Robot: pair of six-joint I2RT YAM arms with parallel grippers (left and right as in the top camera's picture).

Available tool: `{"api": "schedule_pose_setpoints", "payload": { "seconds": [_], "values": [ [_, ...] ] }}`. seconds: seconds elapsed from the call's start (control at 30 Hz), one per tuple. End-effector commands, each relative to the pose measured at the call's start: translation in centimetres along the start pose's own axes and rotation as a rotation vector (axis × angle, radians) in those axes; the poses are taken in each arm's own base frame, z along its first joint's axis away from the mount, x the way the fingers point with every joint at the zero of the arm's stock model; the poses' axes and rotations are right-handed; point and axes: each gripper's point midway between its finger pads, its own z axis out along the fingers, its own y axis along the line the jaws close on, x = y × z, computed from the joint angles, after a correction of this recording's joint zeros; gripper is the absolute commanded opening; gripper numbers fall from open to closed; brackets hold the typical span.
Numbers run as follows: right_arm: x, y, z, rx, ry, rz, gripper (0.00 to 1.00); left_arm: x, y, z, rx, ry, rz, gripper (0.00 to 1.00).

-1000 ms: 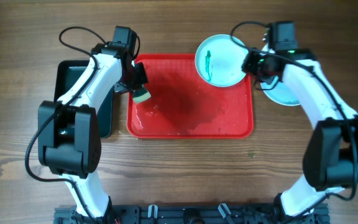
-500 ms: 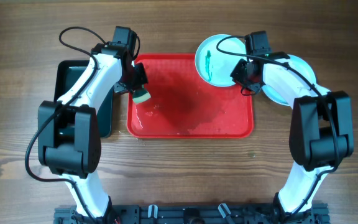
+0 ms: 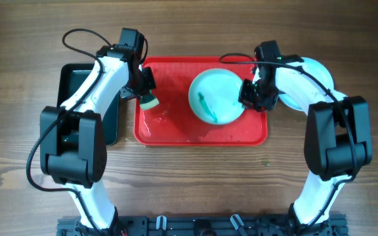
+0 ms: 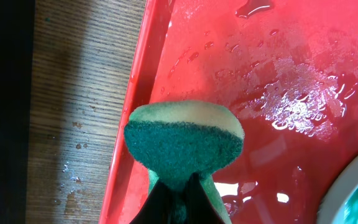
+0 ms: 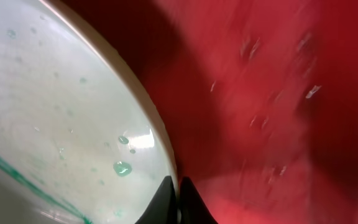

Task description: Clean dirty plates on tray and stack at the side

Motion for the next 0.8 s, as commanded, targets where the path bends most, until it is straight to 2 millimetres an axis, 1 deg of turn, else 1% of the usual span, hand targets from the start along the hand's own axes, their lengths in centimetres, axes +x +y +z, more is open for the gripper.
{"api": "schedule_pose_setpoints", "payload": {
  "seconds": [0.0,0.07,0.13,0.2,0.27,0.37,0.43,0.5,0.6,0.7,0.77],
  "values": [
    [1.9,1.3,0.2,-0.083,0.079,-0.201,0.09,-1.0,-0.5,-1.7,0.012,-0.052,0.0,0.04],
    [1.5,1.8,-0.3,-0.101,0.054,-0.297,0.2,-1.0,-0.5,-1.7,0.012,-0.052,0.0,0.04],
    [0.4,2.2,-0.8,-0.107,0.013,-0.363,0.35,-1.0,-0.5,-1.7,0.012,-0.052,0.0,0.04],
    [-1.0,2.3,-1.1,-0.087,-0.045,-0.394,0.44,-1.0,-0.5,-1.7,0.012,-0.052,0.001,0.04],
    [-2.9,2.1,-1.1,-0.046,-0.124,-0.416,0.54,-1.0,-0.5,-1.7,0.012,-0.052,0.001,0.04],
    [-4.7,2.9,-1.4,-0.051,-0.205,-0.487,0.56,-1.0,-0.5,-1.7,0.012,-0.052,0.001,0.04],
    [-5.6,3.4,-1.7,-0.058,-0.249,-0.536,0.56,-1.0,-0.5,-1.7,0.012,-0.052,0.0,0.04],
    [-6.0,3.6,-1.7,-0.057,-0.275,-0.59,0.56,-1.0,-0.5,-1.7,0.012,-0.052,0.001,0.04],
    [-6.2,3.7,-1.8,-0.047,-0.284,-0.657,0.55,-1.0,-0.5,-1.7,0.012,-0.052,0.001,0.04],
    [-6.0,3.6,-1.5,-0.047,-0.281,-0.668,0.55,-1.0,-0.5,-1.7,0.012,-0.052,0.001,0.04],
    [-5.9,3.4,-1.1,-0.046,-0.281,-0.668,0.49,-1.0,-0.5,-1.7,0.012,-0.052,0.001,0.04]
  ]
}}
